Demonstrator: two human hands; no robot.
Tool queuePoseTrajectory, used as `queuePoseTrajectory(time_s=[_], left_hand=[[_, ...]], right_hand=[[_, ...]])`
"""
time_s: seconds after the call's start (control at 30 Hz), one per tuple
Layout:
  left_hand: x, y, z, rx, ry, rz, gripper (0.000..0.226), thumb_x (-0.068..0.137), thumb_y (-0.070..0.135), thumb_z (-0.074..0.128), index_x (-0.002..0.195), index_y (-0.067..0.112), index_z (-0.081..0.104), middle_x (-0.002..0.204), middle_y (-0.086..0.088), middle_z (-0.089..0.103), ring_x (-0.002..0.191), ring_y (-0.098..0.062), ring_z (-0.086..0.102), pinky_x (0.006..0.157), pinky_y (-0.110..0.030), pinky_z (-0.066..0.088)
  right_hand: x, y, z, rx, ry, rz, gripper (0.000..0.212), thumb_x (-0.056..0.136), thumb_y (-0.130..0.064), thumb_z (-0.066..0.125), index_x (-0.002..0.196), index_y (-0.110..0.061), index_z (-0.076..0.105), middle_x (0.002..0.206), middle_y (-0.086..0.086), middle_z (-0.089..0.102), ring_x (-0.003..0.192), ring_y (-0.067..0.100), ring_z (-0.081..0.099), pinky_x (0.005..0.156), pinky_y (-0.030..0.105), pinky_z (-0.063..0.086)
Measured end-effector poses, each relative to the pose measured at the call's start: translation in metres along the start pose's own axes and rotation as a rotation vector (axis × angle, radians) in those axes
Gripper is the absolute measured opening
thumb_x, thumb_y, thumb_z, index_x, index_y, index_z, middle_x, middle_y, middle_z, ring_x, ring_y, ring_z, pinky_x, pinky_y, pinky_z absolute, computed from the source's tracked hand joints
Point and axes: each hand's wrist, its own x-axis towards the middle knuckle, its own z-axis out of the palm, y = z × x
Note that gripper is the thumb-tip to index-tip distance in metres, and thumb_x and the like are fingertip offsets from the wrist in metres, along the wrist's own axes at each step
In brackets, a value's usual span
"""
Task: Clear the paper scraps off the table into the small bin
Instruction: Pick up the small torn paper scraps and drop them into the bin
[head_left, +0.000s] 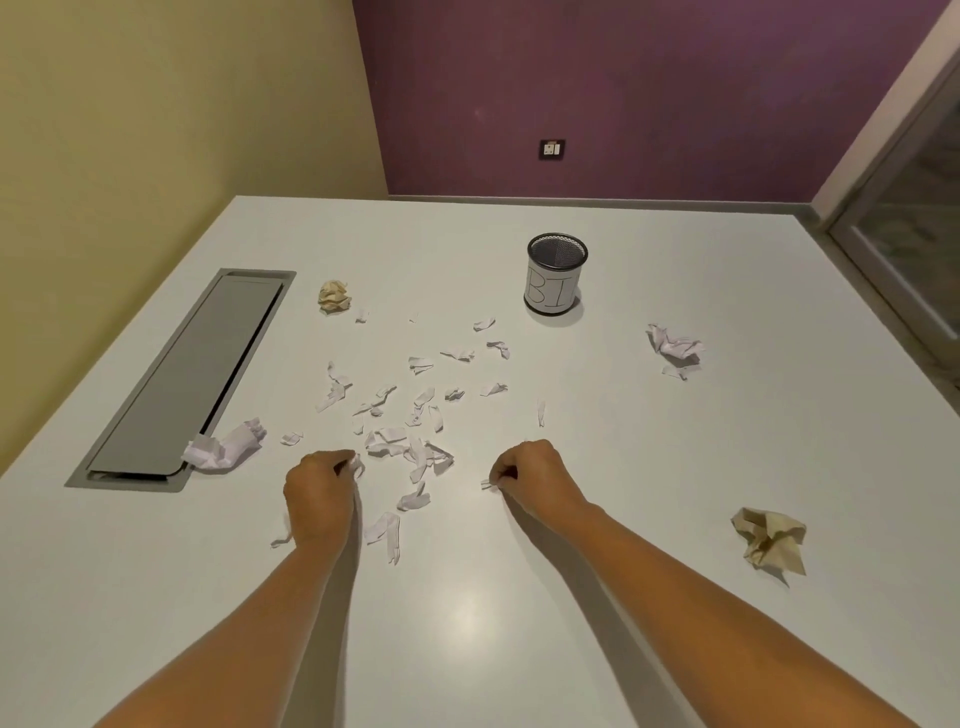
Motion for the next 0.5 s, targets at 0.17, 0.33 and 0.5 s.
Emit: queuePoseTrajectory(time_s=[0.17,0.33,0.5], left_hand=[[0.012,0.029,0.008,-0.065,0.011,0.016,0.018,0.084,-0.001,0.056,0.095,-0.003,0.072,0.098,-0.022,0.072,0.093,-0.033,0.066,0.088,-0.033,0.046],[0.033,0.08,0.026,-0.113,-0.021,0.066,0.017,0.086,0.006,0.058,0.093,0.002,0.073,0.094,-0.018,0.074,0.082,-0.027,0.069,0.083,-0.022,0.046],[0.062,0.14,0.049,-0.189,-0.129,0.236,0.017,0.085,0.003,0.058,0.094,0.0,0.072,0.09,-0.02,0.074,0.079,-0.03,0.07,0.086,-0.038,0.054]], right_hand=[[0.005,-0.002,-0.019,0.01,0.044,0.0,0.022,0.077,0.007,0.054,0.087,0.0,0.073,0.089,0.015,0.074,0.084,0.024,0.067,0.073,0.018,0.043],[0.029,-0.002,-0.05,0.017,0.097,-0.008,0.023,0.075,0.008,0.054,0.085,0.0,0.073,0.086,0.016,0.074,0.081,0.024,0.066,0.071,0.022,0.046],[0.071,-0.003,-0.09,0.026,0.194,-0.002,0.018,0.076,0.007,0.059,0.082,-0.002,0.074,0.085,0.015,0.074,0.075,0.022,0.063,0.072,0.02,0.045]])
